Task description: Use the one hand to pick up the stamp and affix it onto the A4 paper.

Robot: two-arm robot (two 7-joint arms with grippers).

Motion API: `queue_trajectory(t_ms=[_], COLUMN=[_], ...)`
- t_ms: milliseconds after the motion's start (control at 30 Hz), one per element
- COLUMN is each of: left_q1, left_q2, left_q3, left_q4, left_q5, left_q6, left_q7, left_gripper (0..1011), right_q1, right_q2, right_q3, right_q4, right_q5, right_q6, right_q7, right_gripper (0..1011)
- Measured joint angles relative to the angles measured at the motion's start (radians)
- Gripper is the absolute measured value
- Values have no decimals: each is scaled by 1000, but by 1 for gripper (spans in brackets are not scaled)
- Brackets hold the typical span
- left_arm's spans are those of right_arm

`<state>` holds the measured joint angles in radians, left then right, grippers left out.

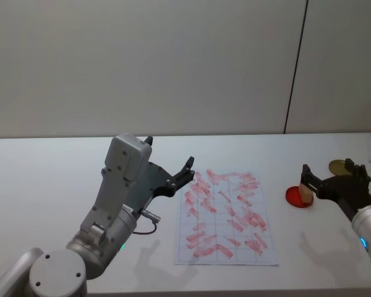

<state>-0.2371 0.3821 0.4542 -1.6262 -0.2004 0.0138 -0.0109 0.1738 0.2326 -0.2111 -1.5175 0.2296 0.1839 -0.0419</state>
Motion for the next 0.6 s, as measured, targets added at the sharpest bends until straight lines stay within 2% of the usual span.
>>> queue_trajectory(t_ms=[600], left_q1=[0], left_q2=[0], left_q3=[0], left_q4=[0], left_q5=[0], left_q6=[0], left_q7=[0], left_gripper=[993], right_q1=[197], right_q2=[-71], right_q3=[12], right_q4=[286], right_q5=[21], right_q6=[72], right_q7=[-12], right_gripper=[1001])
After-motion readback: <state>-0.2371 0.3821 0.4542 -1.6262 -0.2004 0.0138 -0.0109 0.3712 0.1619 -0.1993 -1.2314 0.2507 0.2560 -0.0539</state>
